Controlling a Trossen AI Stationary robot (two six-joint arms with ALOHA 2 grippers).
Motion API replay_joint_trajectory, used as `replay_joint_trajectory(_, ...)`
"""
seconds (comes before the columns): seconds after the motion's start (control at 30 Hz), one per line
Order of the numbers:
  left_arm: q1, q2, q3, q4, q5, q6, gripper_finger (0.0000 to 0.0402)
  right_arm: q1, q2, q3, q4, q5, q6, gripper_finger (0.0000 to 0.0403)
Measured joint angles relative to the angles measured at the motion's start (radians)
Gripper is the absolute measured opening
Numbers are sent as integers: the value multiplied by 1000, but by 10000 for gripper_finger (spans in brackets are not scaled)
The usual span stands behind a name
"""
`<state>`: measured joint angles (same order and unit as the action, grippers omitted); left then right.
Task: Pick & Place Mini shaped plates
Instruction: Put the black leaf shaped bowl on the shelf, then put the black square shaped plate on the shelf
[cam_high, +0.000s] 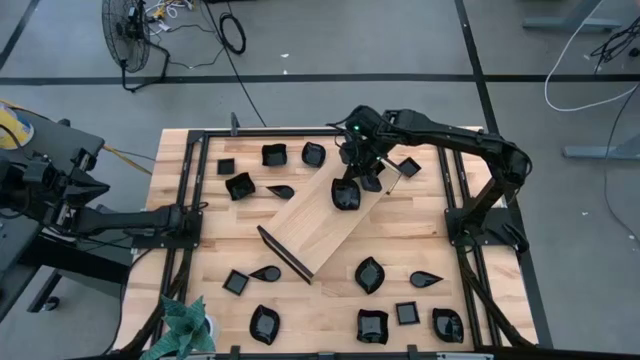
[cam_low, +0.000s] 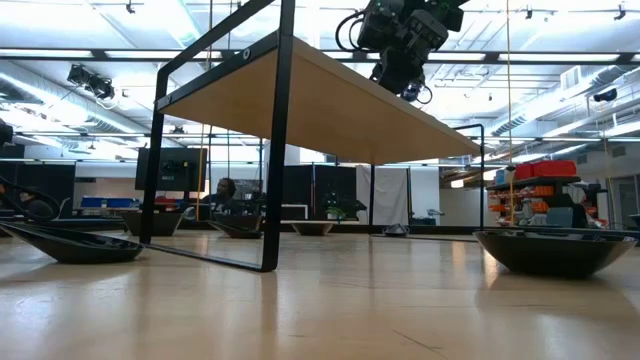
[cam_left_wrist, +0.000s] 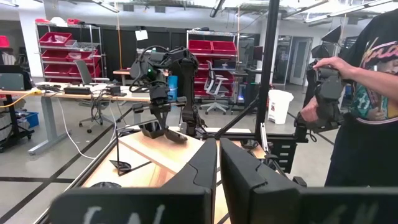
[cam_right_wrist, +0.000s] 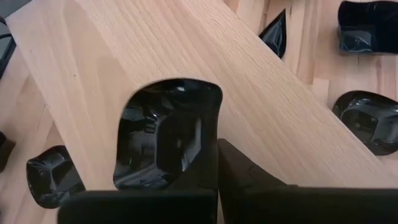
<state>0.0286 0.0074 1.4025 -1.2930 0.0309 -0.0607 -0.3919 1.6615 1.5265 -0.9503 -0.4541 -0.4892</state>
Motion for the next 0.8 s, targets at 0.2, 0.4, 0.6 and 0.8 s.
replay_joint_trajectory(0.2,0,0,0,0,0,0,25,2,0,0,7,0,0,0)
replay_joint_trajectory(0.4,0,0,0,0,0,0,25,1,0,0,16,37,12,5)
replay_joint_trajectory(0.6,0,0,0,0,0,0,26,1,0,0,21,37,10,33)
replay_joint_trajectory(0.8,0,0,0,0,0,0,25,3,0,0,27,36,12,60)
